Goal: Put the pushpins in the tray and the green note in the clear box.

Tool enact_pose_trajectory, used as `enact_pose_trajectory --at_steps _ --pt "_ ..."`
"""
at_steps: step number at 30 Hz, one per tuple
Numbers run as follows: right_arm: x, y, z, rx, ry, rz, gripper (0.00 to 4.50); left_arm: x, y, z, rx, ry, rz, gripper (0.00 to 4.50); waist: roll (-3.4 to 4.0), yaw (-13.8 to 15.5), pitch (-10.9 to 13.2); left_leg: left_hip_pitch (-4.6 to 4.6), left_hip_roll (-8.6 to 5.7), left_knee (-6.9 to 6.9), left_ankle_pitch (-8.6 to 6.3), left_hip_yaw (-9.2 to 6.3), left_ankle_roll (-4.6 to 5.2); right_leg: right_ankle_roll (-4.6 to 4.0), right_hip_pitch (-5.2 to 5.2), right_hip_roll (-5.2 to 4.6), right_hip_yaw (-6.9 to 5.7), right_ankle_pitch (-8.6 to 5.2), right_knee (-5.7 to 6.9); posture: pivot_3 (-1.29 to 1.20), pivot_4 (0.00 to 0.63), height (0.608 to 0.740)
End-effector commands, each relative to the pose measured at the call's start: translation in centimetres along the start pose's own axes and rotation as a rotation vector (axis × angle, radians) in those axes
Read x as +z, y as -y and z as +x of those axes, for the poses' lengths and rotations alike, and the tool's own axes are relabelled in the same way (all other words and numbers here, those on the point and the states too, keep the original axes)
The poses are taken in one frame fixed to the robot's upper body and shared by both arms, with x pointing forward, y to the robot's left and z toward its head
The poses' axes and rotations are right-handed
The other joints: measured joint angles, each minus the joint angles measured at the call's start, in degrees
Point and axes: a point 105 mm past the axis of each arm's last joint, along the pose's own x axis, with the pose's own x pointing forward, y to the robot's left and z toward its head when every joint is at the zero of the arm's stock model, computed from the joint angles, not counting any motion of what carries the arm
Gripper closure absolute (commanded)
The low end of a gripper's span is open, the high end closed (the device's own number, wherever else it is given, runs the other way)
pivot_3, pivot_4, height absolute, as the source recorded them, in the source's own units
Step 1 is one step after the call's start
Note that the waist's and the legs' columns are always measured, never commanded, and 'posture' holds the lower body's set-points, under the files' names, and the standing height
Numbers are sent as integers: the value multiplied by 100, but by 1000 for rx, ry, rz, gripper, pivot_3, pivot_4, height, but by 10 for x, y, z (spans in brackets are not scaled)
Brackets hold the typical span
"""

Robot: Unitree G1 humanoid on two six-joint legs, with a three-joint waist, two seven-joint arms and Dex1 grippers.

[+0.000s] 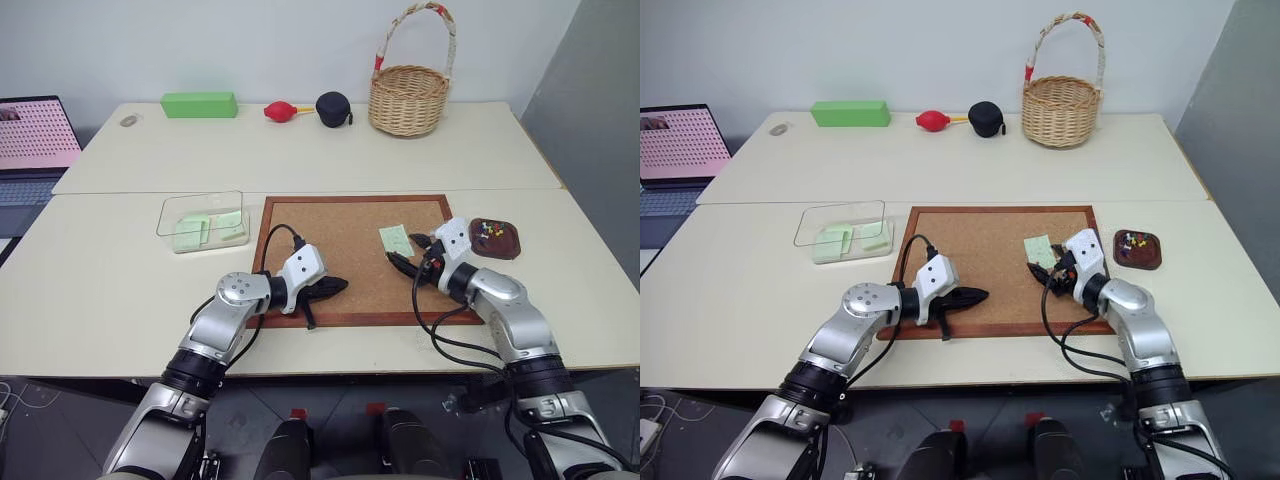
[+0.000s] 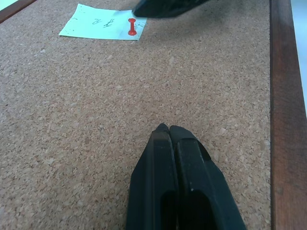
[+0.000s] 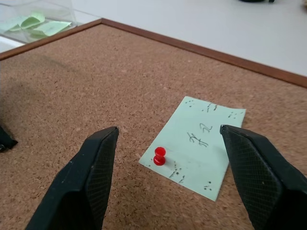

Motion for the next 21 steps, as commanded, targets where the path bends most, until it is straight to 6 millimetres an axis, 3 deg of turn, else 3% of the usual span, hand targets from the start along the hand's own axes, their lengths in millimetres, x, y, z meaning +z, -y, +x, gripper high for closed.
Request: enact_pose_trajectory --at_steps 1,4,19,21 --pt "12 2 6 7 40 -30 914 -21 -4 -4 42 -82 -38 4500 0 0 0 0 0 0 0 0 0 0 0 0 0 0 0 0 150 740" --pt "9 3 8 7 35 -27 1082 -21 -4 -5 47 -82 -38 4500 0 -1 0 1 0 0 0 0 0 0 0 0 0 0 0 0 150 740" --pt "6 -10 5 76 28 -44 4231 -23 -3 -6 51 -84 -40 4500 0 -3 0 1 0 0 0 0 0 0 0 0 0 0 0 0 150 740" --pt "7 -12 4 89 29 -48 4450 -23 -3 -6 52 -85 -40 4500 0 -3 0 1 0 0 0 0 0 0 0 0 0 0 0 0 150 740"
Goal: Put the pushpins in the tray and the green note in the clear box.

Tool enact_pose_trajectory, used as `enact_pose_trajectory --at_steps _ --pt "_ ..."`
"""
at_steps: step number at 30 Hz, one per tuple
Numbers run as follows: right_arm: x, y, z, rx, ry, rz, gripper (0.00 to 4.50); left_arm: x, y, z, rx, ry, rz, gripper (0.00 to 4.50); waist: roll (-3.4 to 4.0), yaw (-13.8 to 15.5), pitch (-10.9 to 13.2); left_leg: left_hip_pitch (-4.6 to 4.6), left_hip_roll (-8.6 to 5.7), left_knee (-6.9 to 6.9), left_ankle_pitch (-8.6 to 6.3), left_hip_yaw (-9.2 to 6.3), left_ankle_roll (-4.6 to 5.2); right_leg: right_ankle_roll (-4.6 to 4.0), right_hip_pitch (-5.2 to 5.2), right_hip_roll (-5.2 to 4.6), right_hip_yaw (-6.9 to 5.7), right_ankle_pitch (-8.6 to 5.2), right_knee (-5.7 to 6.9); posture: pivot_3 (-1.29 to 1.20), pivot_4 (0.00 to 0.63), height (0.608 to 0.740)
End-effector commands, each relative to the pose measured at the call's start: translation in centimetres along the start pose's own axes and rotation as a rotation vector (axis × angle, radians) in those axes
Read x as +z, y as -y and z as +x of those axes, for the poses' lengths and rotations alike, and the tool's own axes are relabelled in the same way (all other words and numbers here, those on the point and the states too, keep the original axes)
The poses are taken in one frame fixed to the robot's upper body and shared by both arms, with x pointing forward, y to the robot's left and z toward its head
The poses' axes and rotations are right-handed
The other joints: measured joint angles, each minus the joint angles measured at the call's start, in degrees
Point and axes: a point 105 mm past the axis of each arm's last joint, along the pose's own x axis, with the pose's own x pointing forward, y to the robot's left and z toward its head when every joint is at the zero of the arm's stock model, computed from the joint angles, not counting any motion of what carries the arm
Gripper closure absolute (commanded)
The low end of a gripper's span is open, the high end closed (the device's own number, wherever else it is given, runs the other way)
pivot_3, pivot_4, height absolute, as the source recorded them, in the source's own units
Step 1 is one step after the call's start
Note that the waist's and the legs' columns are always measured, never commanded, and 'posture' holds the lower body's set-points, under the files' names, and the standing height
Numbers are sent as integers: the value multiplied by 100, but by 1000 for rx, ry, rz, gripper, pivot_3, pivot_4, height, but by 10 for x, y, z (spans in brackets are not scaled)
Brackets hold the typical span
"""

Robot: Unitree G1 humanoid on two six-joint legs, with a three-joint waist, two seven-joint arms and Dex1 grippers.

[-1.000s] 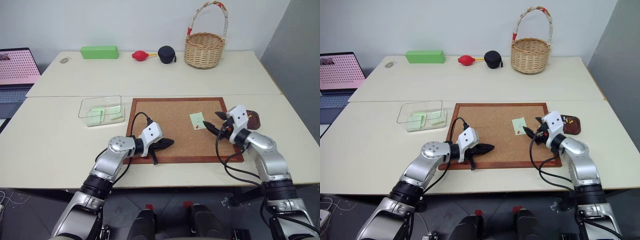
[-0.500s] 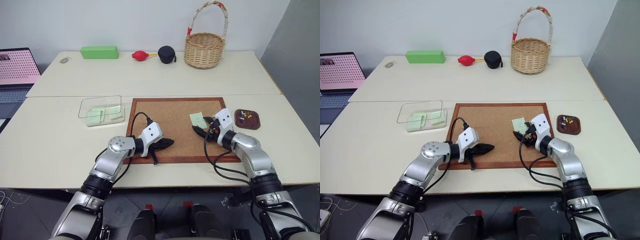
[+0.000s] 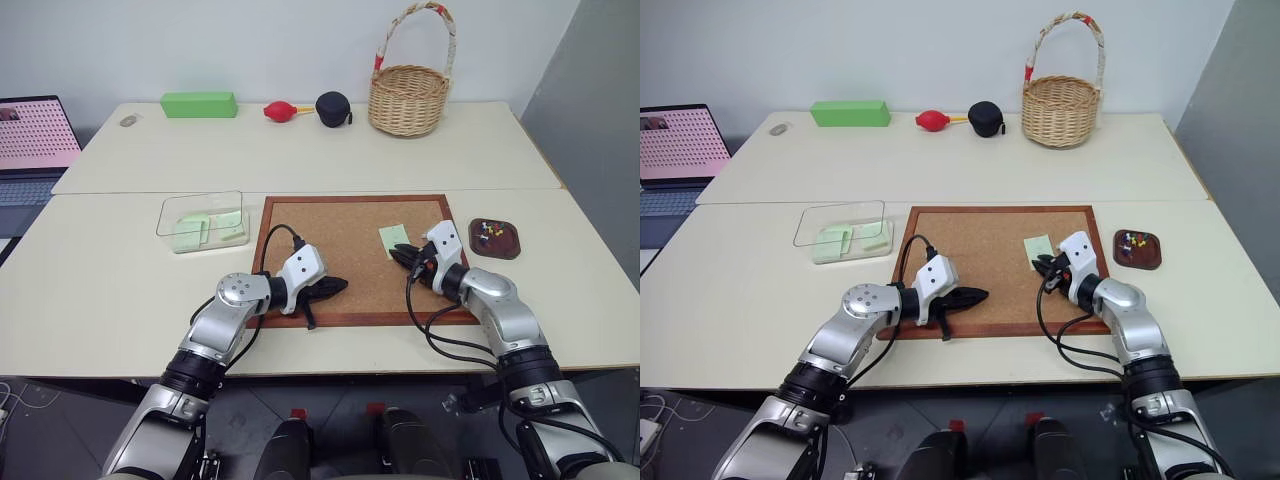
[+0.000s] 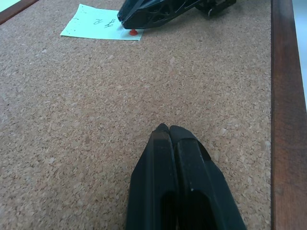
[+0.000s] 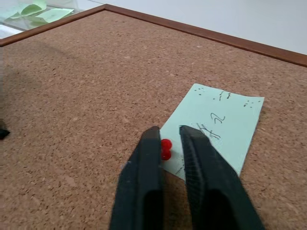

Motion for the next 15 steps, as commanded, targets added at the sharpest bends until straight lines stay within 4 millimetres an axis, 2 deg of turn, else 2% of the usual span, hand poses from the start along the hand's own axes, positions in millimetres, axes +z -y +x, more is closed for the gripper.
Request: enact_pose_trajectory --at_steps 1,4,12,15 --pt "16 -9 0 48 46 -52 4450 -23 -4 -6 43 -87 -39 4500 0 0 0 0 0 0 0 0 0 0 0 0 1 0 0 0 150 740" --pt "22 -12 -1 66 61 -66 4450 -23 -4 -5 43 -87 -39 4500 0 1 0 -1 0 -1 0 -1 0 -1 0 0 -1 0 -1 0 150 740" --pt "61 -16 -5 83 161 -145 4450 -21 -5 -5 48 -81 -28 4500 0 -4 0 -2 1 -2 0 -2 0 0 -3 0 -2 0 -1 0 150 740" --pt "66 -16 -7 84 170 -167 4450 -21 -6 -5 56 -75 -21 4500 0 -4 0 -2 0 -1 0 -2 0 0 -2 0 -1 0 -1 0 150 740"
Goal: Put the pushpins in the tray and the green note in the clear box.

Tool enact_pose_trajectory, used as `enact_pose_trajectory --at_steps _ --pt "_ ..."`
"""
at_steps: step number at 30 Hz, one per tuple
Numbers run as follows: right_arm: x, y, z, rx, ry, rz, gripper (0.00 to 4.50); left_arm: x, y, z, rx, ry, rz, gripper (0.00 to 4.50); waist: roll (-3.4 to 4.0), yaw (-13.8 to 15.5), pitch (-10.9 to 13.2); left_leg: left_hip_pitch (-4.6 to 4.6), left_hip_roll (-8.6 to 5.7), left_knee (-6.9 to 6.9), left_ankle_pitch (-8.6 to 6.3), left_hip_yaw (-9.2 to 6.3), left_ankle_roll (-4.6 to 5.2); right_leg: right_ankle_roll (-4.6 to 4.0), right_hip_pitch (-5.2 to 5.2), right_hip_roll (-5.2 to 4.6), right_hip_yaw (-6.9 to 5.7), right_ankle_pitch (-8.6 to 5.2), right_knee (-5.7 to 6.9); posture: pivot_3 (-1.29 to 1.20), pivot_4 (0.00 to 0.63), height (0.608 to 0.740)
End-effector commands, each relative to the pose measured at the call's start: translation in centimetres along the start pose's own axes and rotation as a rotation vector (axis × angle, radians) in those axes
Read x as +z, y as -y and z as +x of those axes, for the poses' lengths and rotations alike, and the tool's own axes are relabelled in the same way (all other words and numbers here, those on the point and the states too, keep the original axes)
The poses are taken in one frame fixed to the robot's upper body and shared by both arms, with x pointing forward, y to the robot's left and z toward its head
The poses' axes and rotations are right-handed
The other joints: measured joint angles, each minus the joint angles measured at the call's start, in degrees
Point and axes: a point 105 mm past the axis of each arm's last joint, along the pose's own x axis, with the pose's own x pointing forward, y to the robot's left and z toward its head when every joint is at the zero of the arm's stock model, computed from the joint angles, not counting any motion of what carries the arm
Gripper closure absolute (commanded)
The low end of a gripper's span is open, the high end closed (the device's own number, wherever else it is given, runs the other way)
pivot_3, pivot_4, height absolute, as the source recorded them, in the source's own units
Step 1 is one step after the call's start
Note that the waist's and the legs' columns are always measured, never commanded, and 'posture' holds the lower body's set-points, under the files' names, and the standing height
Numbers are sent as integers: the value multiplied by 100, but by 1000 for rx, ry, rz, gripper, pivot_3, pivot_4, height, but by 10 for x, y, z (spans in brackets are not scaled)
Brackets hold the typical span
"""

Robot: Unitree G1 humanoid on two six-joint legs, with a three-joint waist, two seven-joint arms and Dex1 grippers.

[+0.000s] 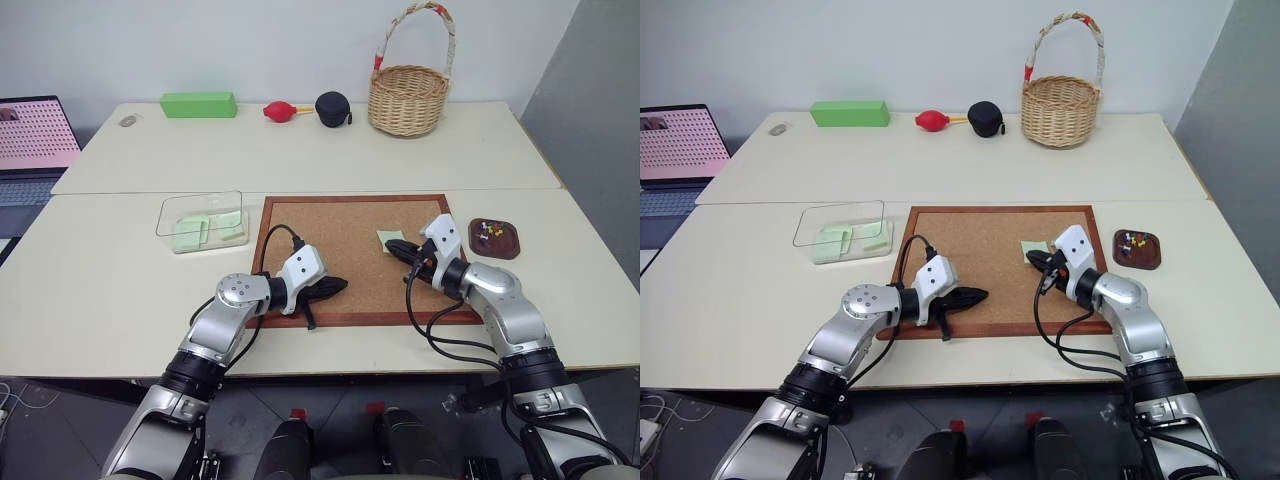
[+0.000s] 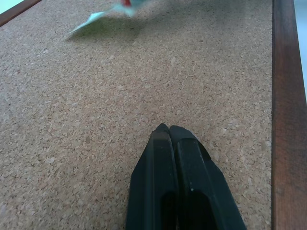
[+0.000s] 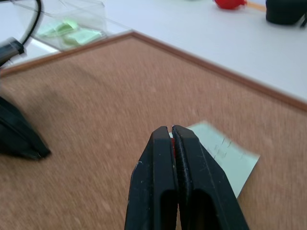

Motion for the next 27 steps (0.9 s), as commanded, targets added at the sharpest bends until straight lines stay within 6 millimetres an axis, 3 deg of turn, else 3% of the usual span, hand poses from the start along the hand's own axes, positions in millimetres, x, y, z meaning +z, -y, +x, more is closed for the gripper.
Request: enact_pose_trajectory --at_steps 1,8,9,12,19,27 --pt "24 1 -2 14 63 -56 4450 -19 -7 -4 57 -68 -14 4500 0 1 0 0 0 0 0 0 0 0 0 0 -1 0 0 0 150 740" --pt "30 -2 -4 31 66 -69 4450 17 -45 -9 267 88 60 4500 -2 17 2 -1 -1 1 0 -1 0 0 0 -1 -1 0 -1 0 150 740" --pt "31 -2 -4 34 67 -69 4500 22 -50 -11 287 107 73 4102 -3 16 3 -3 0 1 0 -1 0 0 -3 -1 -1 0 0 0 150 740" --pt "34 -3 -5 47 59 -71 4500 34 -56 -15 304 148 110 3757 -4 26 3 -14 1 -2 0 -4 0 0 -11 1 -4 0 -3 0 150 740" --pt "40 -8 -8 102 27 -69 4500 70 -52 -17 222 251 213 2329 -7 50 5 -25 -8 -3 -1 -3 -1 0 -12 -8 -4 0 -17 0 150 740" --pt "52 -18 -10 185 11 -54 4500 78 -39 -12 51 228 291 888 -7 40 6 -25 -5 -3 -1 -3 -1 0 -14 -5 -5 -1 -14 0 150 740"
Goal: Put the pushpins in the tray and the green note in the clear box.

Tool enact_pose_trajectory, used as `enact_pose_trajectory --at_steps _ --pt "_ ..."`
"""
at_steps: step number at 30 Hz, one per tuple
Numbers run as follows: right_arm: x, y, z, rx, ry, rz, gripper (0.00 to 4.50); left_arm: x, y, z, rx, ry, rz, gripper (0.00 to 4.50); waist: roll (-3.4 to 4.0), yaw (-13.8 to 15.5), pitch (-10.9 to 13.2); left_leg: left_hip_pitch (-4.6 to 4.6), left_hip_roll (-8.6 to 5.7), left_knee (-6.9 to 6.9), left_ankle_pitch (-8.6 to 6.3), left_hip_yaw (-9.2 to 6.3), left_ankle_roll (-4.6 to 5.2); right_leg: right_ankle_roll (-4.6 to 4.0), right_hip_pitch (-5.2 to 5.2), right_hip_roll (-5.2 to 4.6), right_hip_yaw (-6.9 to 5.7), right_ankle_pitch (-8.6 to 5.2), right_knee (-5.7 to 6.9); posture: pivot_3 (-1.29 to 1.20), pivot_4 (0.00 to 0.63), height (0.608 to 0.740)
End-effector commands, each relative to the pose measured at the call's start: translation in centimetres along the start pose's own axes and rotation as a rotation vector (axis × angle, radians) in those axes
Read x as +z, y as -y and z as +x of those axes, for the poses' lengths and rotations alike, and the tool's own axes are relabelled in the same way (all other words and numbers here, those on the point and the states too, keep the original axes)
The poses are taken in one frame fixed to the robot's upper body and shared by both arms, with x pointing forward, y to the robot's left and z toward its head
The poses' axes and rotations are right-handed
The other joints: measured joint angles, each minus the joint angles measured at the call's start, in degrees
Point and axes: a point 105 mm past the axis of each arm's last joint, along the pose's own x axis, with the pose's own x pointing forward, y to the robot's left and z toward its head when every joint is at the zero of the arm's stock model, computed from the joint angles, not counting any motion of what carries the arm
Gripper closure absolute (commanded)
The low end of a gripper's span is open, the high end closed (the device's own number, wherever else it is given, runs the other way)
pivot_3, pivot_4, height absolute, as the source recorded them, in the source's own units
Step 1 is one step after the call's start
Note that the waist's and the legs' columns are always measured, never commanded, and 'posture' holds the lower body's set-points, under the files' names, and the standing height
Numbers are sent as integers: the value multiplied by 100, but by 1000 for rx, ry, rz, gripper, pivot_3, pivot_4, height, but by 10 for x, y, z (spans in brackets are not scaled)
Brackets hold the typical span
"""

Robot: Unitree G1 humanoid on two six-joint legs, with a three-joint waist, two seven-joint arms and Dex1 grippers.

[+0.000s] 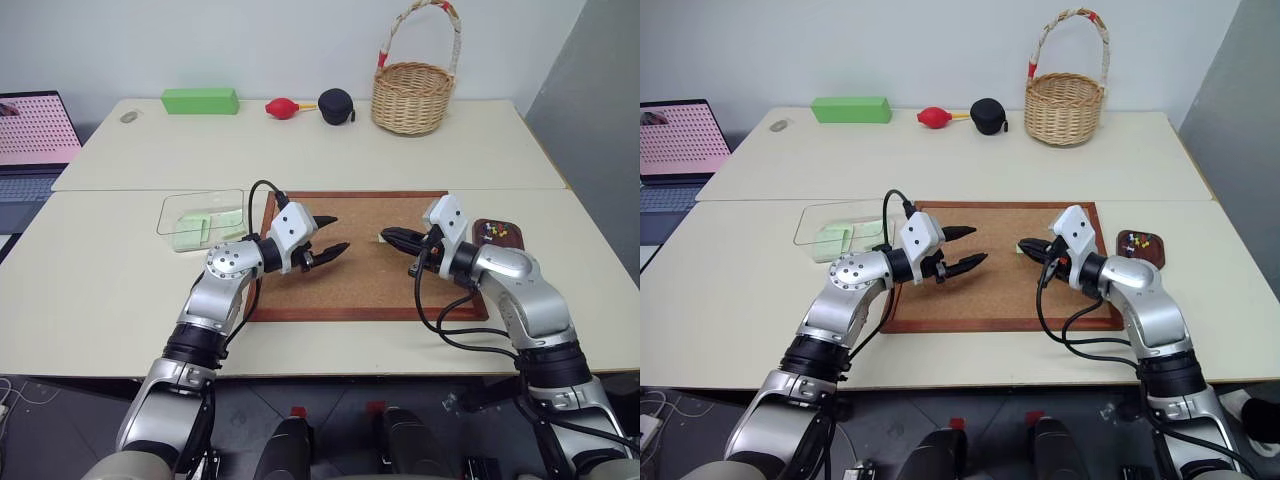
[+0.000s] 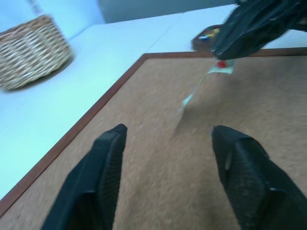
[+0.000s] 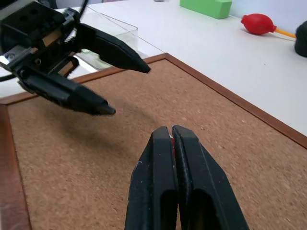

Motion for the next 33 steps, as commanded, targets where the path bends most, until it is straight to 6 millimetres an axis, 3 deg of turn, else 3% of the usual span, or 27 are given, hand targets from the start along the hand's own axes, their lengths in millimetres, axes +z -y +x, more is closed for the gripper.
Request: enact_pose_trajectory --at_steps 1,17,33 --pt "23 -10 -1 72 31 -42 4500 19 0 5 -82 38 86 888 0 7 0 0 0 0 0 -1 0 0 0 0 -1 0 0 0 150 740" --pt "35 -26 5 135 48 -20 4500 13 7 40 -176 29 92 888 -5 6 3 -2 0 0 0 -2 0 1 -1 1 -2 0 1 0 150 740" --pt "36 -34 10 131 73 -2 4500 4 10 44 -218 23 -2 3596 -6 0 4 -4 0 1 0 -4 0 1 -2 2 -3 0 1 0 150 740"
